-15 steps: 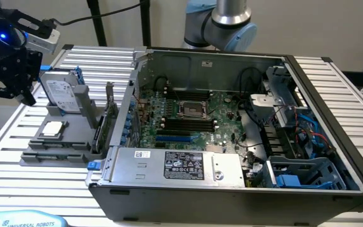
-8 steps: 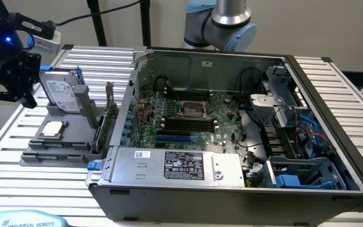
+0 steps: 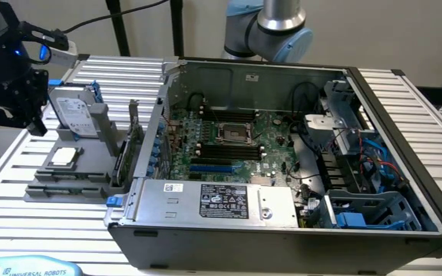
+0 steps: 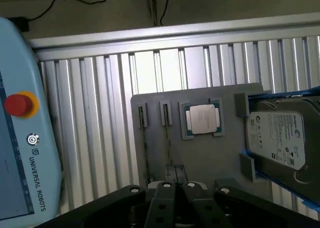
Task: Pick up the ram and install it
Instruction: 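Pick up the ram and move it above insertion slot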
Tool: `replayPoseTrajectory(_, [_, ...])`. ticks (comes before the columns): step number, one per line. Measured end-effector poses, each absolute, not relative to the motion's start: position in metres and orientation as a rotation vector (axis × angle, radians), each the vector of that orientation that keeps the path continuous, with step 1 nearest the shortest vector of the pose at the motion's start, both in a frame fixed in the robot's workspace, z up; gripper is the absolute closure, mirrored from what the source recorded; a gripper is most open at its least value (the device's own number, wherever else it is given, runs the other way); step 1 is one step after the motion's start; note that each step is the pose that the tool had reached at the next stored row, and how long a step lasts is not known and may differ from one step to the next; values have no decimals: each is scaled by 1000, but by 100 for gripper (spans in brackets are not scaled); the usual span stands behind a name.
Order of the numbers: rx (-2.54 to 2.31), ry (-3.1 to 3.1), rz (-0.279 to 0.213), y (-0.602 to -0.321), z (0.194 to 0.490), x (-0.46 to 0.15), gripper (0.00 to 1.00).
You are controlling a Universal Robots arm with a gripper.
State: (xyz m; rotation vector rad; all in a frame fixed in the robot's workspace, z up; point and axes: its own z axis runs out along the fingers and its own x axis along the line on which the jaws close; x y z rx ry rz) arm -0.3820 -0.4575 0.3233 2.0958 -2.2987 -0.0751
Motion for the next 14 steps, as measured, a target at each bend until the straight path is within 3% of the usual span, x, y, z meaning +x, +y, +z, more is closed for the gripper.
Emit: replayPoseTrajectory(14, [2171,-2227,-72,-468,305,-373,89])
